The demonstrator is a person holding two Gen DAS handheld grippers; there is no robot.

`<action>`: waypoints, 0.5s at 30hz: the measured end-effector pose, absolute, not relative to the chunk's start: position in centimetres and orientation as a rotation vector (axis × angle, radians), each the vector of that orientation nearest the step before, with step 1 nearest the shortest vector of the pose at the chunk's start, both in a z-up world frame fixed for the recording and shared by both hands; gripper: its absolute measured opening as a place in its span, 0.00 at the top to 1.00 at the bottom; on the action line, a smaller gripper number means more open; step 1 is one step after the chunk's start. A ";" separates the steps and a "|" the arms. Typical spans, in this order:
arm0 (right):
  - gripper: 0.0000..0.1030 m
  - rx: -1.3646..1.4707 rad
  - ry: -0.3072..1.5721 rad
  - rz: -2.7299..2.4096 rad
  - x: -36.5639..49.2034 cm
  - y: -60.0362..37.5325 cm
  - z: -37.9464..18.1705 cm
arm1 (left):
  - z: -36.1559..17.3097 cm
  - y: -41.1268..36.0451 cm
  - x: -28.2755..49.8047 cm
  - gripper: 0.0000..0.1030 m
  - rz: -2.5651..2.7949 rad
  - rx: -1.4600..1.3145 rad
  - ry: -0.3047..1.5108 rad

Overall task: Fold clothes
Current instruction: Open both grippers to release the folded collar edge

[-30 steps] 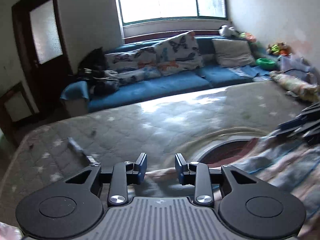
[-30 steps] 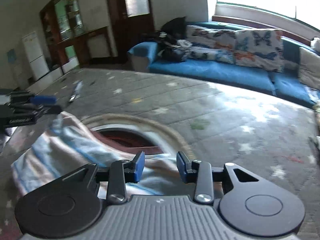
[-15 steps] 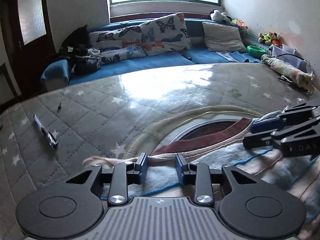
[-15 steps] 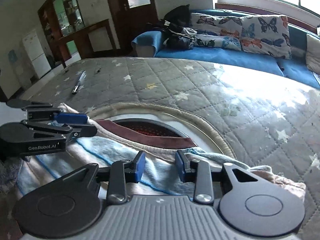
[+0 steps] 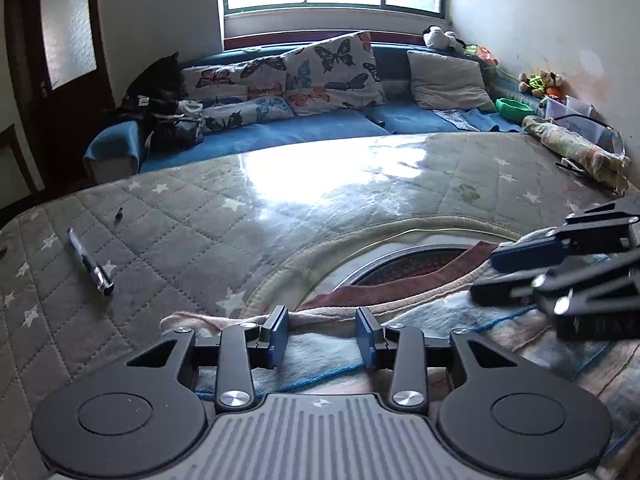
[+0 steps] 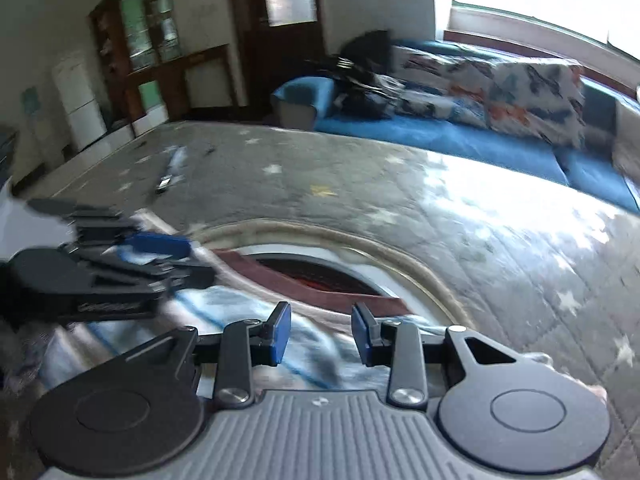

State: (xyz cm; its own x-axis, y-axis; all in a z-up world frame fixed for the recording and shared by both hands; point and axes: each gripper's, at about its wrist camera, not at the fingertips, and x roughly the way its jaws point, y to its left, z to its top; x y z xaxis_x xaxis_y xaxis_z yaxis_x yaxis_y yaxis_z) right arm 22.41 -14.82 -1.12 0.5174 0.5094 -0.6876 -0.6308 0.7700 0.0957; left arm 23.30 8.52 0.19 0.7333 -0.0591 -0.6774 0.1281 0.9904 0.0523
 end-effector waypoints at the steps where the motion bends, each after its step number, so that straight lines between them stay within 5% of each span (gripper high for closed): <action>1: 0.68 -0.186 0.757 0.700 22.1 -14.4 -1.1 | 0.2 8.4 23.3 0.61 -0.102 0.102 0.739; 15: 0.68 -0.257 0.747 0.785 17.8 -13.3 -2.2 | -0.6 7.8 23.4 0.59 -0.075 0.123 0.736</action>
